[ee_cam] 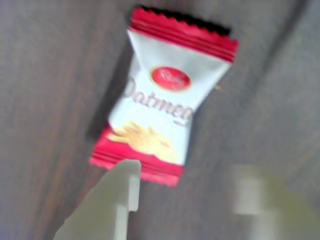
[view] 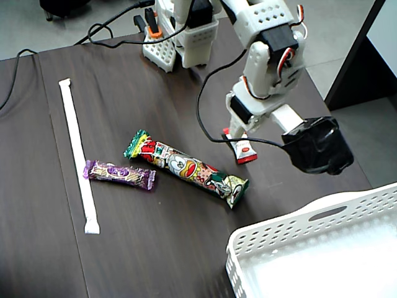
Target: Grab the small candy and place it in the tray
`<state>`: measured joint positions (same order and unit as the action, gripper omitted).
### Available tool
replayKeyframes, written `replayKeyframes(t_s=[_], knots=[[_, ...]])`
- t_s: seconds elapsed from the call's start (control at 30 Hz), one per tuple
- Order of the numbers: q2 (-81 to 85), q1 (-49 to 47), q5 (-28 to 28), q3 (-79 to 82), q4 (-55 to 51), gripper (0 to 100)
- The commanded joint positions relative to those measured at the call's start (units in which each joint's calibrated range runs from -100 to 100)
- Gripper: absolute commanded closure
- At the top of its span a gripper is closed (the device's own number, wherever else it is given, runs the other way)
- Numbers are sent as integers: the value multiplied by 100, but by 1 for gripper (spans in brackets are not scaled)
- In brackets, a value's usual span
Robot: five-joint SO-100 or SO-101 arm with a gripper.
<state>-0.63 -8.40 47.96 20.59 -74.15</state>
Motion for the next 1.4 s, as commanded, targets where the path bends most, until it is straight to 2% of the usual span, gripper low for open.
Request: replayKeyframes(t_s=[0.0, 0.2, 0.43, 0.63, 0.8, 1.07, 1.37], knots=[[100, -128, 31, 115, 163, 72], [109, -254, 262, 672, 497, 67], [109, -342, 257, 1074, 779, 68], [109, -335, 252, 1494, 1653, 68], [109, -335, 246, 1530, 1961, 68], [-17, -349, 246, 1786, 2320, 68], [-34, -349, 252, 1777, 2243, 69]])
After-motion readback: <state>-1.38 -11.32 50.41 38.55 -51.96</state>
